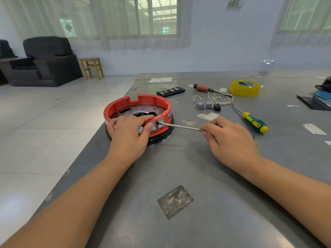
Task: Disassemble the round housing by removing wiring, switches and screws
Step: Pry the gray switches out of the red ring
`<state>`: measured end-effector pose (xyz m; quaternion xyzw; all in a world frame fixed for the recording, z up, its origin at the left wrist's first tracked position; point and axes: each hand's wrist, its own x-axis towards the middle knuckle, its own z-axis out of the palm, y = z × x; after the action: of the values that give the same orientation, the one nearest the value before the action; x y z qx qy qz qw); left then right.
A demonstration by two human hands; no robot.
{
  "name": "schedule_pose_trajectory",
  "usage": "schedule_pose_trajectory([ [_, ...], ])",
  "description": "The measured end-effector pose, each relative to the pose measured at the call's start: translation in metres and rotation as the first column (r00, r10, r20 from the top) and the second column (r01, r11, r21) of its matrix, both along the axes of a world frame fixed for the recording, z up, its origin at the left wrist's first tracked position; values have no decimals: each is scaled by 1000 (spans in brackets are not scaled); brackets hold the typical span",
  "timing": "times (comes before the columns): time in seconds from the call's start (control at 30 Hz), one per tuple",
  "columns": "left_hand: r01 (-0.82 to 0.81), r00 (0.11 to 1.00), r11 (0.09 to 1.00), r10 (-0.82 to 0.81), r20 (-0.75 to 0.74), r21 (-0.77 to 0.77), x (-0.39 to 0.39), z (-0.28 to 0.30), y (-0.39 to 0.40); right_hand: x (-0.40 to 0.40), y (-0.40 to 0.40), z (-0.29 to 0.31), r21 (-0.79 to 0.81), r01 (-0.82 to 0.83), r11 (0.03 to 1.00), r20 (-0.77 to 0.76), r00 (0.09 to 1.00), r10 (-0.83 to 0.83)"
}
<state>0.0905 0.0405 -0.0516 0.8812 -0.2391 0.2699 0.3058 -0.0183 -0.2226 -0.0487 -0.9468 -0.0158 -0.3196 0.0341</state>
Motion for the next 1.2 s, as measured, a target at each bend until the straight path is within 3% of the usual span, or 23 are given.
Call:
schedule_pose_trajectory([
  [0.3, -29, 999, 995, 32, -24, 95, -3, 1, -5, 14, -11, 7, -70, -41, 997, -68, 997, 36],
  [0.53, 39, 999, 999, -38, -33, 25, -7, -1, -4, 42, -13, 6, -201, 73, 977, -52, 995, -85],
  [0.9, 104, 988, 994, -109, -108, -45, -10, -2, 0, 88, -4, 2, -109, 171, 979, 36, 985, -168],
  [1.2, 210, 977, 977, -211, -38, -37, -13, -4, 3, 97, -7, 2, -136, 181, 974, 35, 983, -178],
])
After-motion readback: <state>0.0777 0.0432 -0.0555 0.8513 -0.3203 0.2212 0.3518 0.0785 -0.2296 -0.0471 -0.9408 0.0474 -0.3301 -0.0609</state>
